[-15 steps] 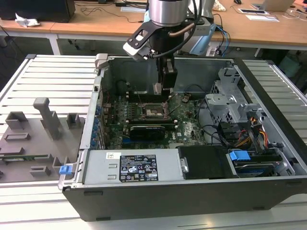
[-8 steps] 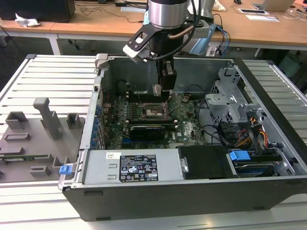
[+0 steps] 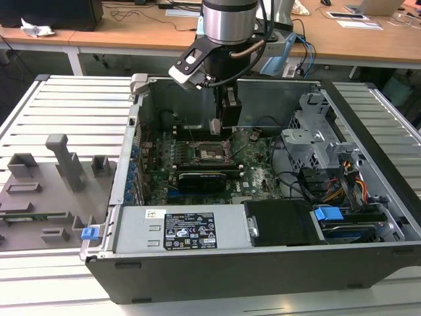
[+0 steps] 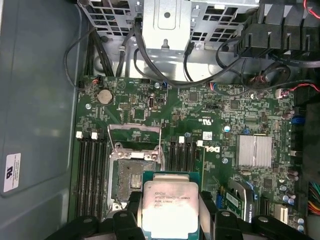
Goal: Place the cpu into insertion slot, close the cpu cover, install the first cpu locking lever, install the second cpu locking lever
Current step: 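Place the cpu into insertion slot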
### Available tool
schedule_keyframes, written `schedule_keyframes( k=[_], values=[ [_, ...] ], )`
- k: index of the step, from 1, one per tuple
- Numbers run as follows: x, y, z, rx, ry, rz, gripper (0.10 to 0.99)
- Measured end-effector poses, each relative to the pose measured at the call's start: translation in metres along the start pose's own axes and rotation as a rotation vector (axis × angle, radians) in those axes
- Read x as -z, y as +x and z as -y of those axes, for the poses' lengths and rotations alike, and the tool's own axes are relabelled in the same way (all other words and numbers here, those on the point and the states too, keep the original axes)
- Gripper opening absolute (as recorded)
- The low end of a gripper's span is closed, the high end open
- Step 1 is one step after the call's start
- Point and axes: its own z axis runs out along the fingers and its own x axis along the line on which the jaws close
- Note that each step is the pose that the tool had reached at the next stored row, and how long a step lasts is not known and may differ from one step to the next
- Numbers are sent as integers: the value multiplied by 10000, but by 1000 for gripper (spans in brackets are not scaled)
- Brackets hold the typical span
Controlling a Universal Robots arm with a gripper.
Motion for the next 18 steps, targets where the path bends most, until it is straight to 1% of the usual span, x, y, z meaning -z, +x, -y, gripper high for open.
schedule_keyframes(
  k=[18],
  values=[
    [-158, 0, 11, 0, 14, -1, 537]
  ],
)
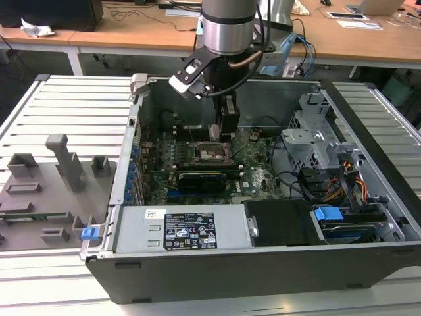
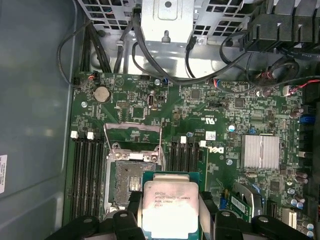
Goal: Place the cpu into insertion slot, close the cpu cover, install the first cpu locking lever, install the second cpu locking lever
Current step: 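Place the cpu into insertion slot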
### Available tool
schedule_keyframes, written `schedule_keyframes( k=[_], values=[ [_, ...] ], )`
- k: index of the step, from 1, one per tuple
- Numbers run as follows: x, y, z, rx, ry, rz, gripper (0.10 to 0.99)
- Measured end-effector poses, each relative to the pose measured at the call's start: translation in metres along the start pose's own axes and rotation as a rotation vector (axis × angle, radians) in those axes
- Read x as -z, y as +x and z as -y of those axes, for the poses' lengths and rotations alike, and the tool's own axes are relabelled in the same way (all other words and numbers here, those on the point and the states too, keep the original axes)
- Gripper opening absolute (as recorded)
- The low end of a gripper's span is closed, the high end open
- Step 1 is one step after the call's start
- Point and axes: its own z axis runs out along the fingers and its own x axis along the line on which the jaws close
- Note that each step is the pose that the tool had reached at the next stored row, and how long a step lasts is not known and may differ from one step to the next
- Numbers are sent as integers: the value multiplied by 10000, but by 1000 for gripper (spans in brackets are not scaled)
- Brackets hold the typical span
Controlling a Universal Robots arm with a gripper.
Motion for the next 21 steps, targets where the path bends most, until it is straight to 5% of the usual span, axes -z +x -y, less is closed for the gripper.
schedule_keyframes(
  k=[21],
  values=[
    [-150, 2, 45, 1, 8, -2, 537]
  ],
)
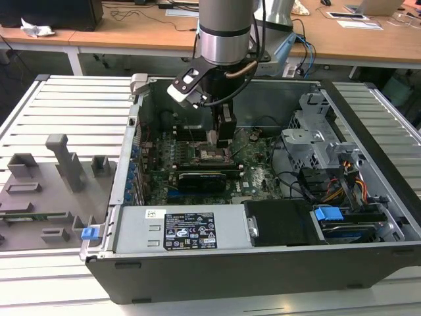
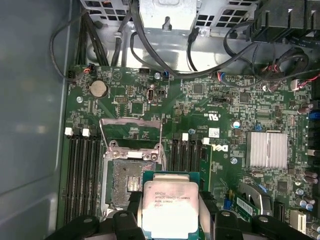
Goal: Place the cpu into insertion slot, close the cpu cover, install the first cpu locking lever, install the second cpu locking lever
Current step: 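Place the cpu into insertion slot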
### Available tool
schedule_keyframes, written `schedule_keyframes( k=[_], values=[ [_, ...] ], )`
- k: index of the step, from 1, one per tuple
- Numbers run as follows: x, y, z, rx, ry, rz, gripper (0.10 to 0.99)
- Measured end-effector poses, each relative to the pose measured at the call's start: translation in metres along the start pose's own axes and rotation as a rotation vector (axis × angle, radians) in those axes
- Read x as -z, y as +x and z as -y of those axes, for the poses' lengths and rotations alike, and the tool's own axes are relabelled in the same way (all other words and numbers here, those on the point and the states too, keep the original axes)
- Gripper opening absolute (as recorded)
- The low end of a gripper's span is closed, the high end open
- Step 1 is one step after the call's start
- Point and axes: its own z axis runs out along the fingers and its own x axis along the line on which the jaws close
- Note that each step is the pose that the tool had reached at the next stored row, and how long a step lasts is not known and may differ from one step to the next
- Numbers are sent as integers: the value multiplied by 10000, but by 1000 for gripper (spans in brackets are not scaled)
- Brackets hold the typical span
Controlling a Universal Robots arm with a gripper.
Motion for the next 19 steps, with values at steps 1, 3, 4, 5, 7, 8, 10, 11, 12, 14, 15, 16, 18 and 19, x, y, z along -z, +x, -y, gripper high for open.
schedule_keyframes(
  k=[1, 3, 4, 5, 7, 8, 10, 11, 12, 14, 15, 16, 18, 19],
  values=[
    [-6, 0, 1, -1, 1, 0, 537],
    [-16, 0, 3, -1, 1, 1, 537],
    [-20, 0, 3, 0, 1, 0, 537],
    [-25, 0, 4, -1, 1, 0, 537],
    [-36, 0, 6, -1, 1, 0, 537],
    [-40, 0, 8, -3, 2, 0, 537],
    [-47, 1, 13, -2, 1, 1, 537],
    [-53, 4, 15, -1, 2, 2, 537],
    [-58, 11, 16, -2, 2, 1, 537],
    [-71, 33, 17, -2, 2, 1, 537],
    [-80, 49, 17, -2, 4, 2, 537],
    [-99, 79, 16, -3, 9, 1, 537],
    [-139, 132, 16, -6, 27, 2, 537],
    [-160, 160, 16, -8, 41, 1, 537]
  ],
)
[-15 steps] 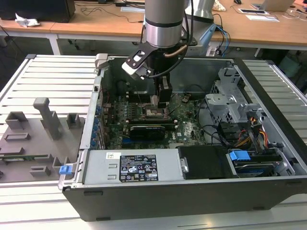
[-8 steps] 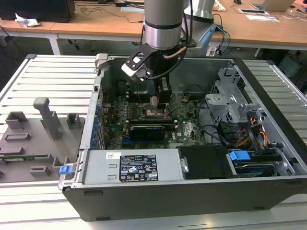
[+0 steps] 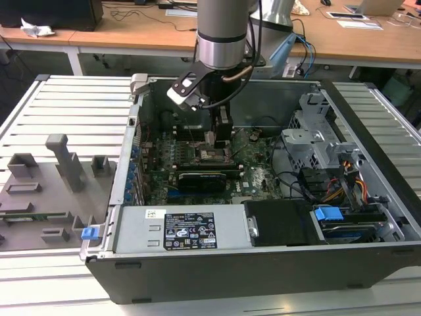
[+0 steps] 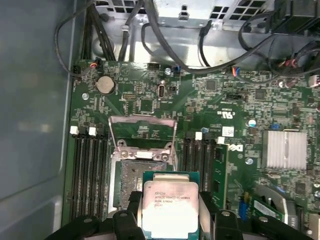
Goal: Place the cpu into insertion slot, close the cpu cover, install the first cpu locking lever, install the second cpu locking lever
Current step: 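Place the cpu into insertion slot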
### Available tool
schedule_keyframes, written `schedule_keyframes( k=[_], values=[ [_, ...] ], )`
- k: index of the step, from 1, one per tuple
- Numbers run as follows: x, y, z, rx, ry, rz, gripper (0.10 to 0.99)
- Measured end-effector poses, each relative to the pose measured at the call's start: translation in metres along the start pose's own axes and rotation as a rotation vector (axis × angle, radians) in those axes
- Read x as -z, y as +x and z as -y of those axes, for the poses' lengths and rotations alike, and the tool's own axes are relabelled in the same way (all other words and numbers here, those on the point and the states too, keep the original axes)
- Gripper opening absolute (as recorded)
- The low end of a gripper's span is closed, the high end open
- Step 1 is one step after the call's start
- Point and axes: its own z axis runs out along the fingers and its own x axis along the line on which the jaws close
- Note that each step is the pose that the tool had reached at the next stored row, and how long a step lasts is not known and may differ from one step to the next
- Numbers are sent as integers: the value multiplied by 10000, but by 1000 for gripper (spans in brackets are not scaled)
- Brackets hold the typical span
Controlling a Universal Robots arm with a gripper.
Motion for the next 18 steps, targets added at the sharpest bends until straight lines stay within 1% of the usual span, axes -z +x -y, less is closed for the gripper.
schedule_keyframes(
  k=[2, 4, 6, 8, 9, 13, 16, 18],
  values=[
    [-33, 31, 0, -1, 27, -3, 537],
    [-68, 57, 1, -1, 75, 1, 537],
    [-95, 75, 1, -1, 84, -9, 537],
    [-125, 77, 3, -7, 79, -97, 537],
    [-147, 76, 5, -6, 72, -100, 537],
    [-182, 77, 10, -5, -39, -95, 537],
    [-214, 79, 40, -4, -137, -90, 537],
    [-255, 88, 54, -4, -157, -89, 537]
  ],
)
